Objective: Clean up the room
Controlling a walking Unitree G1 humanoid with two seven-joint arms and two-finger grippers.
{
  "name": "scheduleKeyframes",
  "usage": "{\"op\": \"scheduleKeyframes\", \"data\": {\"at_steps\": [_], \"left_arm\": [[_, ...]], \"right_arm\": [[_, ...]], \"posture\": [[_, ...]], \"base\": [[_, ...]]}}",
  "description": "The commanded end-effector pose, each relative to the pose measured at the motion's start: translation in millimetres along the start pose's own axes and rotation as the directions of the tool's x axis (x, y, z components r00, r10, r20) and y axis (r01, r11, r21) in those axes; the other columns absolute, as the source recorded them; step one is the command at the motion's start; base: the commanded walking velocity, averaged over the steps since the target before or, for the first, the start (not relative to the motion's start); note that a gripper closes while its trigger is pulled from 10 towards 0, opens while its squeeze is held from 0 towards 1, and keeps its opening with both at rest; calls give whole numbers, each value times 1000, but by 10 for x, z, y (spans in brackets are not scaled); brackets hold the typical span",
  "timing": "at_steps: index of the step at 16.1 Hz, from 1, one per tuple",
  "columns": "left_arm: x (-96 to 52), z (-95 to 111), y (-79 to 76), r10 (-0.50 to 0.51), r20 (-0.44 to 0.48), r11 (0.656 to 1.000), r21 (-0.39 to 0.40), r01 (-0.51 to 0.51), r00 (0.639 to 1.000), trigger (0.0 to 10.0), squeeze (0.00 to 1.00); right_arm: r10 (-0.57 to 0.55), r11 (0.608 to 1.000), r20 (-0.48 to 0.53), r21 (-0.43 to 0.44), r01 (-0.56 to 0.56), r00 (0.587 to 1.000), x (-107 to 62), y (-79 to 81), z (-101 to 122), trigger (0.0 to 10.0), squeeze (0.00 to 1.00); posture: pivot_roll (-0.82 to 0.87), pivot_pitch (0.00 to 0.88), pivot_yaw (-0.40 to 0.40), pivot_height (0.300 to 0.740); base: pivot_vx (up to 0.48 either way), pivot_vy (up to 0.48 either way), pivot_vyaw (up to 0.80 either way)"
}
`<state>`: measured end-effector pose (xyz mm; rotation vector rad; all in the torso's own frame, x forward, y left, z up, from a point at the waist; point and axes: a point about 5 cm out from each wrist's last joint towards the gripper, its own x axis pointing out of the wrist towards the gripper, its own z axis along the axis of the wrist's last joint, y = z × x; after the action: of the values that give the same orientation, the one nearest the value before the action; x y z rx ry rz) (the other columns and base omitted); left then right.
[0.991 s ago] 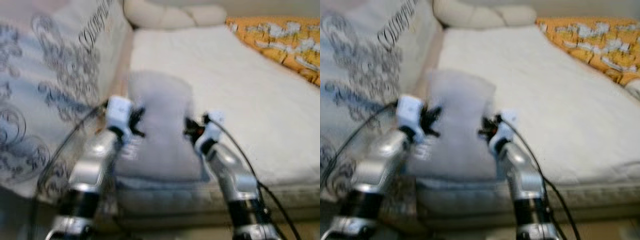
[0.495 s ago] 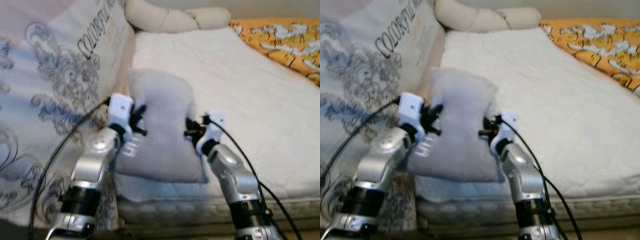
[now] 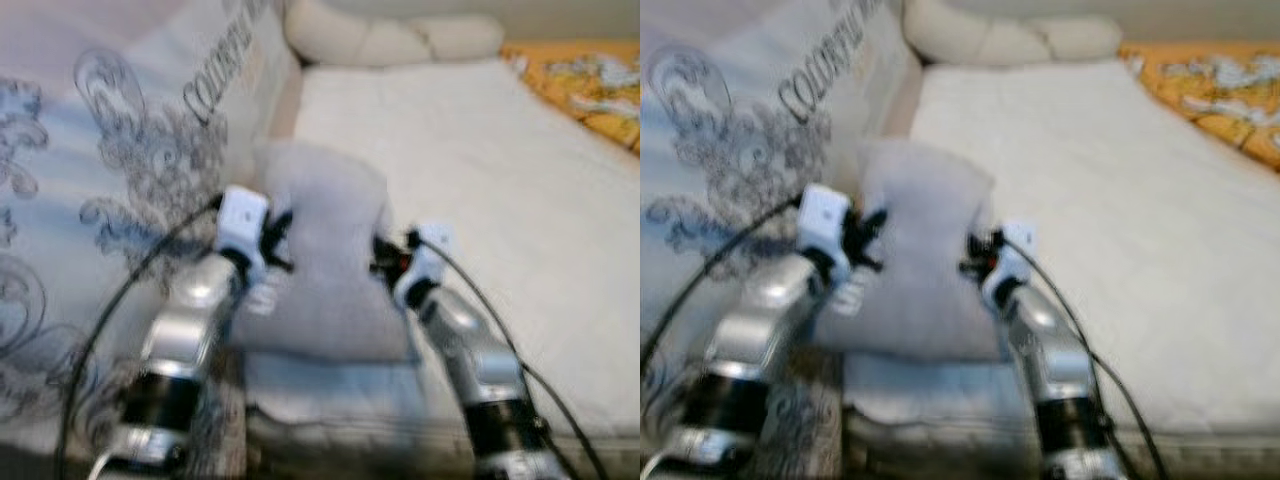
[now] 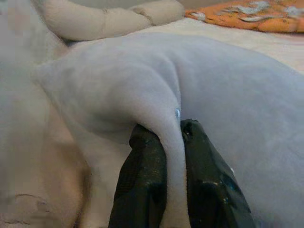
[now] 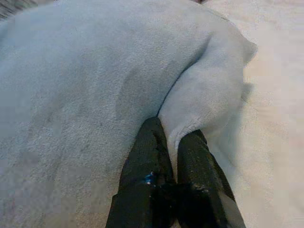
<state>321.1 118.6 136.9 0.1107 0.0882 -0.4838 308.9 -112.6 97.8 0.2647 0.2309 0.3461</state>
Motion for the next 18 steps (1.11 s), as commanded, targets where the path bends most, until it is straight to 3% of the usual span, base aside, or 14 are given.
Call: {"op": "scheduleKeyframes", "data": {"at_steps": [1,3,7,8,9,14,18], "left_arm": [[6,86,-32,-34,31,999,40,33,999,10000,0],[20,82,-28,-49,26,997,60,48,998,10000,0],[217,118,50,-81,-15,975,204,82,997,10000,0],[304,201,123,-67,-13,964,255,68,998,10000,0],[373,278,192,-46,-3,955,294,45,999,10000,0],[526,410,341,22,18,933,358,-27,1000,10000,0],[529,371,488,117,21,908,403,-116,993,10000,0]], "right_arm": [[20,1000,11,15,-20,1000,21,59,17,10000,0],[-3,1000,7,31,3,1000,30,33,1,10000,0],[-53,995,-27,81,55,998,153,-73,-101,10000,0],[-32,996,-56,80,37,998,249,-73,-141,10000,729],[-22,995,-69,94,28,997,338,-65,-143,10000,1000],[-46,997,-86,51,51,995,449,-115,-113,10000,1000],[8,999,-28,43,-7,1000,288,-252,-156,10000,1000]], "posture": [[-55,0,38,740],[-55,0,38,740],[-50,0,42,740],[-52,0,49,740],[-53,0,53,740],[-47,0,45,740],[-60,0,52,740]], "base": [[0,0,0],[0,0,0],[0,0,0],[0,0,0],[0,0,0],[0,0,0],[0,0,0]]}}
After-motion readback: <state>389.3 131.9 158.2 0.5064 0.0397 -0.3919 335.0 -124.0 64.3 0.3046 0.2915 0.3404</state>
